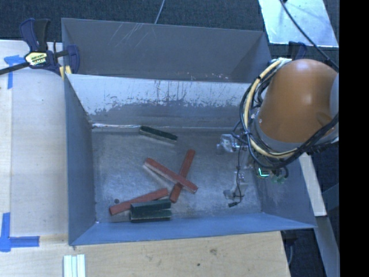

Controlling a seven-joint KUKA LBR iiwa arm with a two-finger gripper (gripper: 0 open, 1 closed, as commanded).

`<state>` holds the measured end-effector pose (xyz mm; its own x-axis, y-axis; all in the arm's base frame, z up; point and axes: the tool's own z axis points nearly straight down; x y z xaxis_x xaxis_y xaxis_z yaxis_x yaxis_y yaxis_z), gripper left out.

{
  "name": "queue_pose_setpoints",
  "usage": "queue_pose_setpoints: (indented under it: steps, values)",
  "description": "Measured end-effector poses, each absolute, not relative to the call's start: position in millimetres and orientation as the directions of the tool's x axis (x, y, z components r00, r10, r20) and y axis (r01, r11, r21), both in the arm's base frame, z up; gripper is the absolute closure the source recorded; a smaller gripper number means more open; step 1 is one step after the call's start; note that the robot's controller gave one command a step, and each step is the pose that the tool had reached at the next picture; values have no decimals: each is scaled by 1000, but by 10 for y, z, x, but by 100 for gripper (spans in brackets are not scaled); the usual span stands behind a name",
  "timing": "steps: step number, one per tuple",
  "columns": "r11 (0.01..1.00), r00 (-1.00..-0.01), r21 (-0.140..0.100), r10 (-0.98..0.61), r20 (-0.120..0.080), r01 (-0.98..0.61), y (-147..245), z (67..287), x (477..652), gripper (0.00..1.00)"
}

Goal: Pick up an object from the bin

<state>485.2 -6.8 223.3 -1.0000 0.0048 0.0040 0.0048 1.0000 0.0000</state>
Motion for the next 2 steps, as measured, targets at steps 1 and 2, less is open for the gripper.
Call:
queue_pose_setpoints:
  steps: [1,2]
  values:
    - [1000,-1000,0,5,-3,5,-69,2263,4867,0]
    - [982,-982,-1,-186,-5,-186,159,1712,5175,0]
